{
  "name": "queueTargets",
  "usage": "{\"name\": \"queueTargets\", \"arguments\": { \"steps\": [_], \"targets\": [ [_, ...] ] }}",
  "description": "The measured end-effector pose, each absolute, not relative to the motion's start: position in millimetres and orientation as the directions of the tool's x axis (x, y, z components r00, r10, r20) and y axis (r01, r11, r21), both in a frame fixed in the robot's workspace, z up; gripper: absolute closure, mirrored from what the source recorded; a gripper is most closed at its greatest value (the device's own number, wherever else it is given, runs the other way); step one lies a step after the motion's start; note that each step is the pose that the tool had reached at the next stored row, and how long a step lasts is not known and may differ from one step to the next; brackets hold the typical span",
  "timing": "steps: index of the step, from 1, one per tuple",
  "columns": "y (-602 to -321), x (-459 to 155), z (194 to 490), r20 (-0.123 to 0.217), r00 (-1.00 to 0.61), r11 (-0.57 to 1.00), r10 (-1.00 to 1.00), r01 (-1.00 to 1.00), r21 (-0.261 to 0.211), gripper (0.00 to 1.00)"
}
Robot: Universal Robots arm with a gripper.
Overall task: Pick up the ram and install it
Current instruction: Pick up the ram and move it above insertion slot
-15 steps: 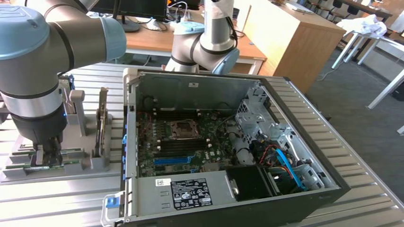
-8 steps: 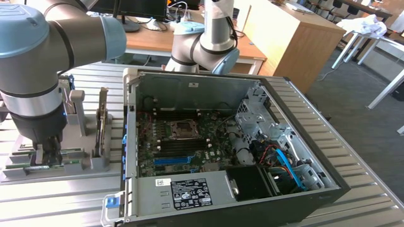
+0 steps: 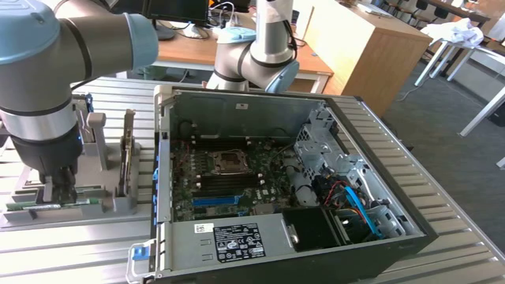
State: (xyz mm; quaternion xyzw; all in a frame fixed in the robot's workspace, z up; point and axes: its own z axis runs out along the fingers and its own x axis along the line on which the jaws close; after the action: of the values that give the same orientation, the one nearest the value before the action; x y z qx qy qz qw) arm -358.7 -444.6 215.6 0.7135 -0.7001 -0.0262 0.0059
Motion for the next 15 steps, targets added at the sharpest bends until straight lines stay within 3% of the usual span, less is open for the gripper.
{"name": "queueTargets", "arguments": {
  "steps": [15],
  "targets": [
    [-445, -356, 239, -0.029, 0.018, -0.020, -0.999, -0.999, 0.045, 0.89]
  ]
}}
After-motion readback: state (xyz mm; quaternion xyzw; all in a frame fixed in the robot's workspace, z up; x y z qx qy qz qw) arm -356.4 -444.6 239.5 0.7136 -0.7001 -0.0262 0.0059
